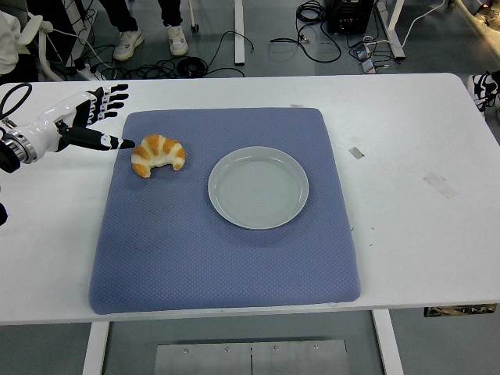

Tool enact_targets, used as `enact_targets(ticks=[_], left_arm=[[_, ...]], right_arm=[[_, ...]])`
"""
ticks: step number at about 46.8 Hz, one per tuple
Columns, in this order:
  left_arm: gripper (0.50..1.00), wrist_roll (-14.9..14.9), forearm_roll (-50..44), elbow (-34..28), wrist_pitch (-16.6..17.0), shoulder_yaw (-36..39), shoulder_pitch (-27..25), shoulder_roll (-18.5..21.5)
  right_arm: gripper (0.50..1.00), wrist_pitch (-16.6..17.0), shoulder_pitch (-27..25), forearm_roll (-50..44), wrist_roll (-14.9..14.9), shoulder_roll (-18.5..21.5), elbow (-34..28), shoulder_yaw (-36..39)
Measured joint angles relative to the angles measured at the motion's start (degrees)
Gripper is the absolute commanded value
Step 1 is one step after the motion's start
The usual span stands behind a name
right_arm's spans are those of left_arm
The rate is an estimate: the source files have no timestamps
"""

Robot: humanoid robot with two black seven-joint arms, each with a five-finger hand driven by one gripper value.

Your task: Place the bread on the plate

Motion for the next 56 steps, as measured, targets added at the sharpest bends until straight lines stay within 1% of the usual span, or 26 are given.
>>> enact_targets(ticks=[5, 11, 17, 23, 31, 42, 47, 48, 50, 54, 56], left_arm=[[0.981, 1.5, 0.2, 0.2, 0.3, 0.0, -0.6, -0.6], [0.98, 2.0, 1.5, 0.3, 0.9, 0.4, -0.9, -1.6], [0.98, 2.0, 5.1, 0.7, 3.9, 3.1, -2.4, -2.7], [0.98, 2.0, 7.2, 1.0, 5.4, 5.0, -2.7, -4.2], [0.98, 2.0, 7.8, 2.0, 6.4, 7.0, -2.8, -5.4], [0.972, 2.0, 7.9, 2.8, 6.6, 7.7, -2.8, -6.3], [0.958, 2.0, 7.9, 4.2, 6.6, 8.9, -3.2, -7.3], [0.946, 2.0, 7.9, 4.5, 6.7, 9.2, -3.2, -7.6], [0.903, 2.0, 7.9, 5.2, 6.8, 9.7, -3.3, -8.4], [0.878, 1.9, 8.1, 6.1, 7.1, 10.7, -3.3, -9.2], [0.878, 1.8, 8.6, 6.6, 7.4, 11.2, -3.3, -9.6]], right_arm=[[1.0, 0.0, 0.0, 0.0, 0.0, 0.0, 0.0, 0.0], [1.0, 0.0, 0.0, 0.0, 0.0, 0.0, 0.0, 0.0], [1.0, 0.0, 0.0, 0.0, 0.0, 0.0, 0.0, 0.0], [1.0, 0.0, 0.0, 0.0, 0.0, 0.0, 0.0, 0.0], [1.0, 0.0, 0.0, 0.0, 0.0, 0.0, 0.0, 0.0], [1.0, 0.0, 0.0, 0.0, 0.0, 0.0, 0.0, 0.0], [1.0, 0.0, 0.0, 0.0, 0.0, 0.0, 0.0, 0.0], [1.0, 0.0, 0.0, 0.0, 0.0, 0.0, 0.0, 0.0], [1.0, 0.0, 0.0, 0.0, 0.0, 0.0, 0.0, 0.0], [1.0, 0.0, 0.0, 0.0, 0.0, 0.0, 0.0, 0.0], [1.0, 0.0, 0.0, 0.0, 0.0, 0.0, 0.0, 0.0]])
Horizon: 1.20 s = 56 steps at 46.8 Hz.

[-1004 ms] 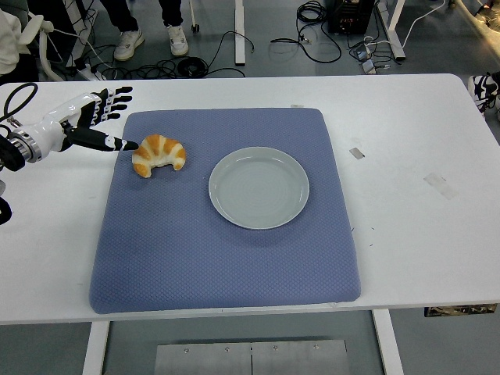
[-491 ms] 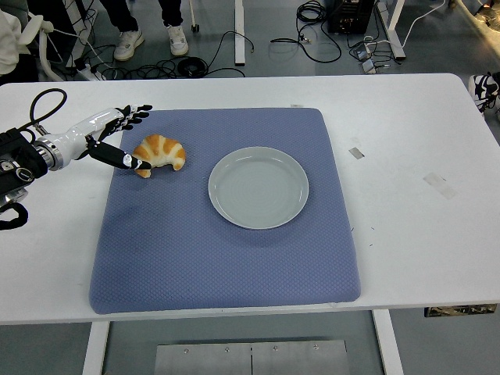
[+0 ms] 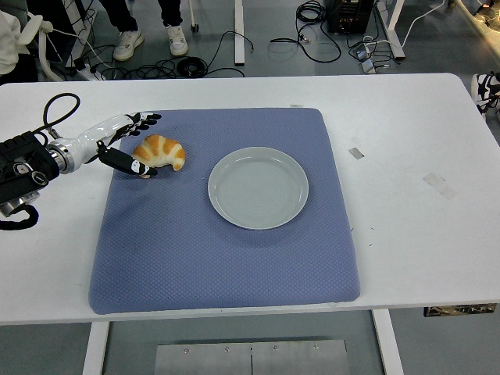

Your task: Place the bread on the plate

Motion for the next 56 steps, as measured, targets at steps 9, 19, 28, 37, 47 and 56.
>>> enact_targets(ticks=[9, 19, 28, 37, 47, 56], left_arm=[[0.827, -0.1, 1.0, 1.1, 1.0, 0.3, 0.0, -1.4], [0.633, 0.0, 1.0, 1.1, 1.1, 0.3, -0.4, -1.5], [0.531, -0.1, 1.0, 1.1, 1.0, 0.3, -0.8, -1.5], [0.5, -0.2, 1.0, 1.1, 0.9, 0.3, -1.5, -1.4], [0.5, -0.1, 1.0, 1.0, 0.5, 0.4, -3.2, -1.4], [0.5, 0.7, 1.0, 0.1, 0.4, 0.6, -4.3, -1.5]], right_arm=[[1.0, 0.0, 0.0, 0.0, 0.0, 0.0, 0.0, 0.0], [1.0, 0.0, -0.1, 0.0, 0.0, 0.0, 0.0, 0.0], [1.0, 0.0, -0.1, 0.0, 0.0, 0.0, 0.0, 0.0], [1.0, 0.0, 0.0, 0.0, 0.0, 0.0, 0.0, 0.0], [1.0, 0.0, 0.0, 0.0, 0.0, 0.0, 0.0, 0.0], [1.0, 0.0, 0.0, 0.0, 0.0, 0.0, 0.0, 0.0]])
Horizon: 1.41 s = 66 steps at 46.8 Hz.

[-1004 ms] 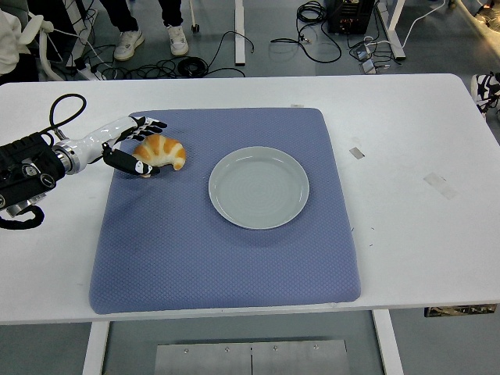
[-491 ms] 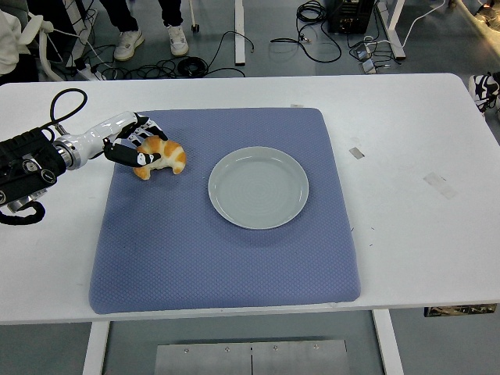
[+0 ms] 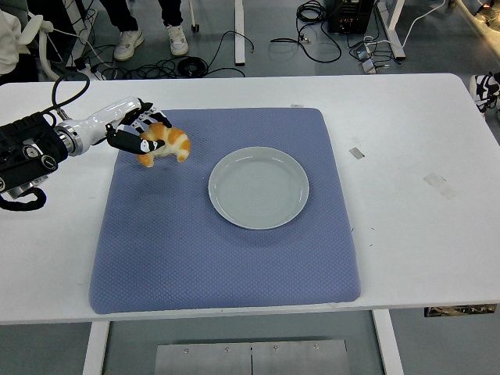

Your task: Place the bread on the plate

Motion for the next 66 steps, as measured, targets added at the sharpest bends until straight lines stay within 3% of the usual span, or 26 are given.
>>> enact_targets(ticks=[28, 40, 66], left_arm=[[0.5, 4.2, 0.0, -4.5, 0.6, -0.1, -3.7, -2.2], [0.5, 4.7, 0.0, -4.7, 3.5, 4.9, -6.3, -6.8], [0.5, 7.0, -0.1, -4.7, 5.2, 7.1, -9.2, -13.8]], right_arm=[[1.0, 0.0, 0.0, 0.0, 0.0, 0.0, 0.0, 0.0], [1.0, 0.0, 0.0, 0.0, 0.0, 0.0, 0.0, 0.0], [1.0, 0.0, 0.0, 0.0, 0.0, 0.0, 0.0, 0.0]])
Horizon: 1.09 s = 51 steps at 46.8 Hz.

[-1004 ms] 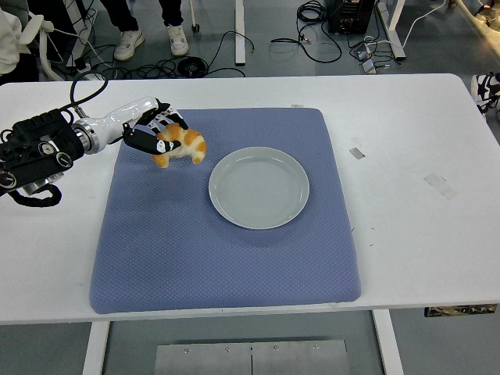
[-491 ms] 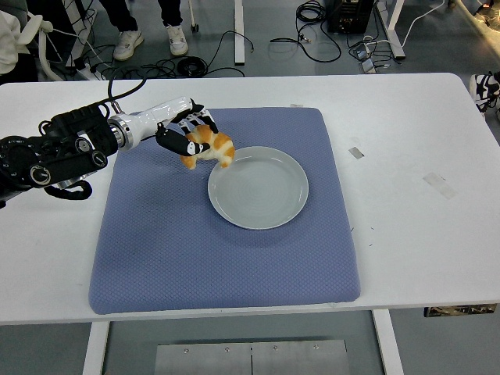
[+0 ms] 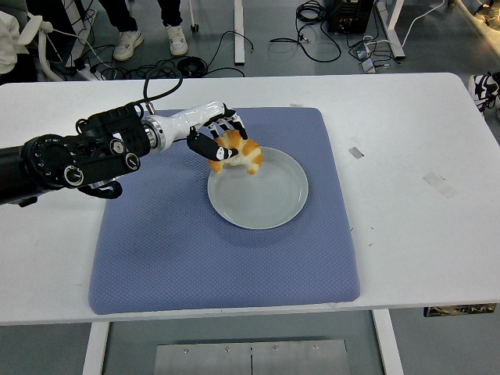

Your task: Place the bread on the plate

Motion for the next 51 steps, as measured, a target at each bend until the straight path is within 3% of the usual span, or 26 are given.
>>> enact_targets(ticks=[24, 51], left_arm=[[0.5, 0.1, -0.1, -0.1, 0.9, 0.1, -0.5, -4.3], [0.5, 0.1, -0.1, -4.2, 0.9, 1.3, -0.6, -2.3]], right_arm=[[1.0, 0.0, 0.0, 0.0, 0.0, 0.0, 0.0, 0.0], [1.0, 0.0, 0.0, 0.0, 0.0, 0.0, 0.0, 0.0]])
